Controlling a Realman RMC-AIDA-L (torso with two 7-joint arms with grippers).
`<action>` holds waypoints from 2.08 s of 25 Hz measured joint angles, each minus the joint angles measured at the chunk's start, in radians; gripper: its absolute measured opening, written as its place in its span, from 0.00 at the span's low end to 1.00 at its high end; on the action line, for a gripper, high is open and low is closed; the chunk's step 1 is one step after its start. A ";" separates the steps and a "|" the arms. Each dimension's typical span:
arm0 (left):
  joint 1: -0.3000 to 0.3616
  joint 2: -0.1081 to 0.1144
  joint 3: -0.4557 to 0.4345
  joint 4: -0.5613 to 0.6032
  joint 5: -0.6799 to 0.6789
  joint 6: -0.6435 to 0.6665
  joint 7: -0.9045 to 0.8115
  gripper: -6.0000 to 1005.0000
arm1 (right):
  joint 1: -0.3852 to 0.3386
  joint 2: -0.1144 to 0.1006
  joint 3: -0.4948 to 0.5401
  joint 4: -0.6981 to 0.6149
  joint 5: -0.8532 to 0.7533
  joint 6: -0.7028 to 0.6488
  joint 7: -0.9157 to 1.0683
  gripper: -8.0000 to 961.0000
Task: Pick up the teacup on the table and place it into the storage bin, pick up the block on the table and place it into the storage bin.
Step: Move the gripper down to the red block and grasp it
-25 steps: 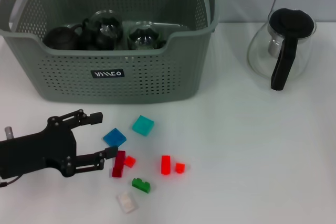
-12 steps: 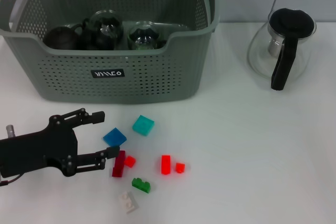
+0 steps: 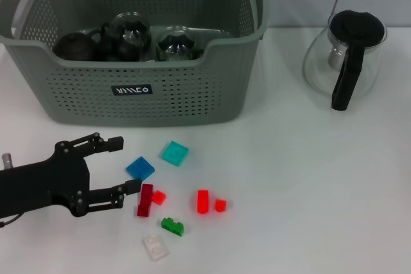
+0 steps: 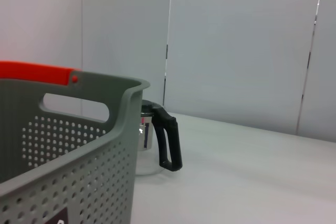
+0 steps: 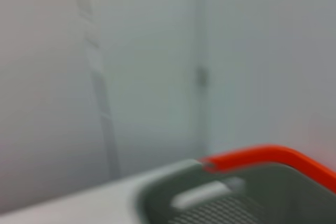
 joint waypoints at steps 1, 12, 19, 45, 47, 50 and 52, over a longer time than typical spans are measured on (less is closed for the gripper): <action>-0.001 0.002 0.000 -0.001 0.001 0.003 0.000 0.83 | -0.035 -0.001 0.007 -0.033 0.032 -0.043 -0.023 0.83; 0.002 0.009 -0.001 -0.007 0.001 0.012 -0.003 0.83 | -0.452 0.005 0.104 -0.198 0.289 -0.363 -0.378 0.97; 0.002 0.010 -0.001 0.000 0.001 0.047 -0.041 0.83 | -0.532 0.006 0.181 -0.135 0.333 -0.508 -0.454 0.97; -0.006 0.029 -0.022 0.000 0.092 0.120 -0.036 0.83 | -0.356 0.010 -0.010 0.181 -0.140 -0.395 -0.475 0.97; -0.006 0.028 -0.023 -0.002 0.093 0.114 -0.036 0.83 | -0.334 0.011 -0.079 0.196 -0.141 -0.329 -0.475 0.97; -0.006 0.025 -0.023 -0.003 0.093 0.107 -0.037 0.83 | -0.312 0.014 -0.164 0.200 -0.138 -0.245 -0.473 0.96; -0.005 0.023 -0.024 -0.004 0.093 0.106 -0.038 0.83 | -0.294 0.016 -0.204 0.205 -0.137 -0.196 -0.470 0.96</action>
